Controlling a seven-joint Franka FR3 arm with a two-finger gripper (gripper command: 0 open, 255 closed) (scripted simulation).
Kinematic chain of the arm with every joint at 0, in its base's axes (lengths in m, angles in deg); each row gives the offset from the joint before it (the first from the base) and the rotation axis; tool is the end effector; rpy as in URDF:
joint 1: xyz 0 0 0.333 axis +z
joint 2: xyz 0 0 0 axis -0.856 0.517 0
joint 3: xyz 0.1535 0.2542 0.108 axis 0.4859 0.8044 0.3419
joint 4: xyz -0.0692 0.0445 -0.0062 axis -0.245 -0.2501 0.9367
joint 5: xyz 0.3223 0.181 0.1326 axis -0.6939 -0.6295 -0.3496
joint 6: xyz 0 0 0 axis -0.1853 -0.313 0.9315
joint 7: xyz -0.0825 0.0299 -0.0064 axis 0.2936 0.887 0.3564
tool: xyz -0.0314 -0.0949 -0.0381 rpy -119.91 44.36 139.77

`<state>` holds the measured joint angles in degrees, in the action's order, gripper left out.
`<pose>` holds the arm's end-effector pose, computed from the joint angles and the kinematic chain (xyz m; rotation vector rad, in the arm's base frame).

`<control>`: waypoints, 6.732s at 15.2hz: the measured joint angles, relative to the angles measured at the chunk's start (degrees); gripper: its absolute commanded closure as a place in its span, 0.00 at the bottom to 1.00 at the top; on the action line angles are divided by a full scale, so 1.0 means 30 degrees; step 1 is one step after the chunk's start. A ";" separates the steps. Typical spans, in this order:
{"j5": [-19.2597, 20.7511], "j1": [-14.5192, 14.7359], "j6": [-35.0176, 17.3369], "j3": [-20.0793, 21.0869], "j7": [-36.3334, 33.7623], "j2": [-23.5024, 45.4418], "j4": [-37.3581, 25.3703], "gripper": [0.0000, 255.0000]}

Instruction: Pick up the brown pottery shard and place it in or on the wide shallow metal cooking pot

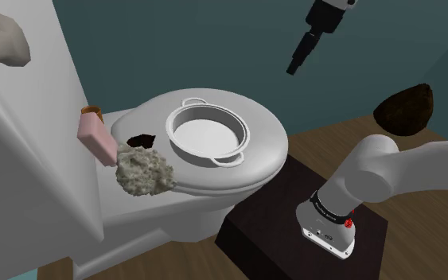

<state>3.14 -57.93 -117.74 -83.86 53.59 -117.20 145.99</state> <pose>0.2956 0.0197 0.6404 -3.1147 -0.3204 -0.1931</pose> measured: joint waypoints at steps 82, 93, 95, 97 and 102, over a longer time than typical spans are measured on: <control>0.2470 0.3280 -0.0995 1.1051 -1.4652 2.0908 -1.6502 0.00; 0.5058 0.5355 -0.1306 0.9926 -2.0751 2.3668 -1.6389 0.00; 0.5074 0.5249 -0.1833 0.9883 -2.0795 2.3639 -1.5815 0.00; 0.5126 0.5196 -0.2388 0.9846 -2.0853 2.3699 -1.5303 0.00; 0.5091 0.5095 -0.2793 0.9845 -2.0862 2.3578 -1.4790 0.00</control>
<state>18.42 -42.64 -126.12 -54.33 -8.99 -46.47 101.62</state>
